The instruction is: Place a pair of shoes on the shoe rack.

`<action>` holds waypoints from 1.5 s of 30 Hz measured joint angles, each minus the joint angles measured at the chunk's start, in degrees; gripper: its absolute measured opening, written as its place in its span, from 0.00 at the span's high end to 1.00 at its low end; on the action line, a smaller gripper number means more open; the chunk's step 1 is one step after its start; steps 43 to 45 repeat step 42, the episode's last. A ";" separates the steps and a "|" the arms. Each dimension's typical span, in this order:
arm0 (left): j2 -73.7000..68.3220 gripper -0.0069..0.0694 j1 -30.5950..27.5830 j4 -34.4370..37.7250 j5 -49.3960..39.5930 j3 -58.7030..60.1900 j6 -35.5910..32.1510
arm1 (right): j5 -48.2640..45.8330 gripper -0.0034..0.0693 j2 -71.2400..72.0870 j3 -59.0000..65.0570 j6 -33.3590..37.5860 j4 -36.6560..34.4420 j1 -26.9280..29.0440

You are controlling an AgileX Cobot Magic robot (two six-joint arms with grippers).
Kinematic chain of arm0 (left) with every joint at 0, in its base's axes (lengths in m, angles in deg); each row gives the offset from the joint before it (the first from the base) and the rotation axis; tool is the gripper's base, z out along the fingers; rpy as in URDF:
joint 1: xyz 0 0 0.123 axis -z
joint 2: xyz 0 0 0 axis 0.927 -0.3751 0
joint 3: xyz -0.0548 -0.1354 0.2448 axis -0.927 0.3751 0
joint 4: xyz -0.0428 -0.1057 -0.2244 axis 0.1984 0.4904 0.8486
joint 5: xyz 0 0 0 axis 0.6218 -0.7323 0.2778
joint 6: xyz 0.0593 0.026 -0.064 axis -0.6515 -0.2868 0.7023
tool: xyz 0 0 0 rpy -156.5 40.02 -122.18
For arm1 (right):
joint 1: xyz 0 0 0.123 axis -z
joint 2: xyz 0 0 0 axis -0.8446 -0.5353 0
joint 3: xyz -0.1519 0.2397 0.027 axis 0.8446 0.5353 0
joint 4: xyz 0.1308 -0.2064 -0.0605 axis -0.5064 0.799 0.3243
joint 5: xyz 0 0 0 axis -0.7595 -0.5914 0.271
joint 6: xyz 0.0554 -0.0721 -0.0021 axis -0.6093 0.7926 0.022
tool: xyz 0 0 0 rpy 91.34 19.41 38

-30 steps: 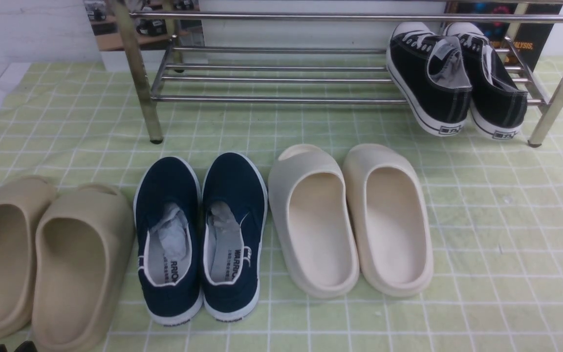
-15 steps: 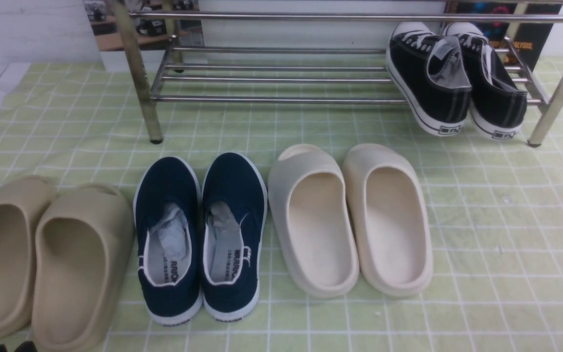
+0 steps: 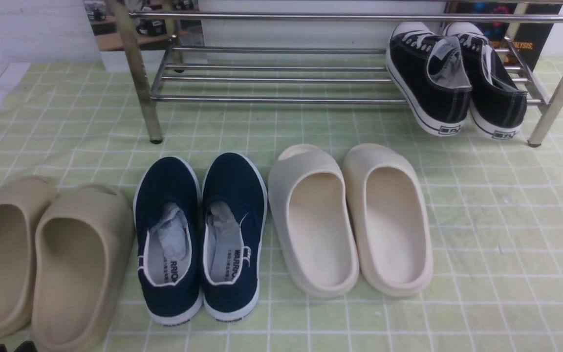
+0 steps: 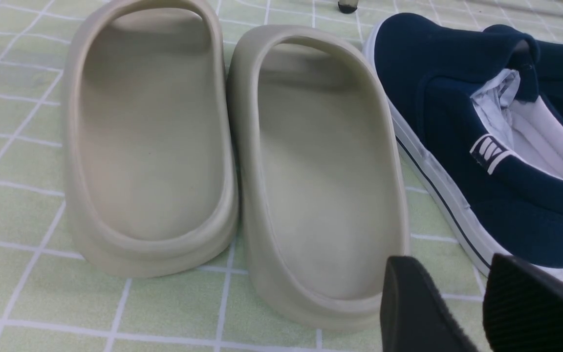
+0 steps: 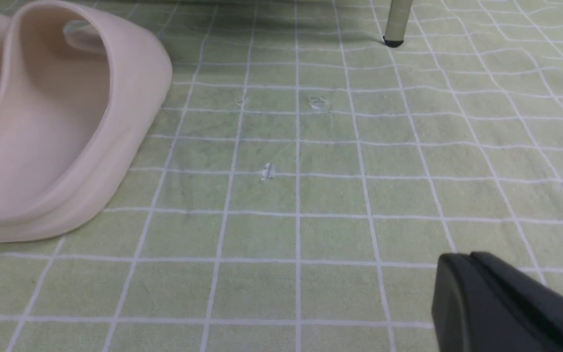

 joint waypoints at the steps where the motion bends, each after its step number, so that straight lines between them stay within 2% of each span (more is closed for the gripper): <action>1: 0.00 0.60 0.00 0.00 0.00 0.00 0.00 | 0.00 0.95 0.00 0.00 0.00 0.00 0.00; 45: 0.00 0.60 0.00 0.00 0.00 0.00 0.00 | 0.00 0.93 0.00 0.00 0.00 0.00 0.00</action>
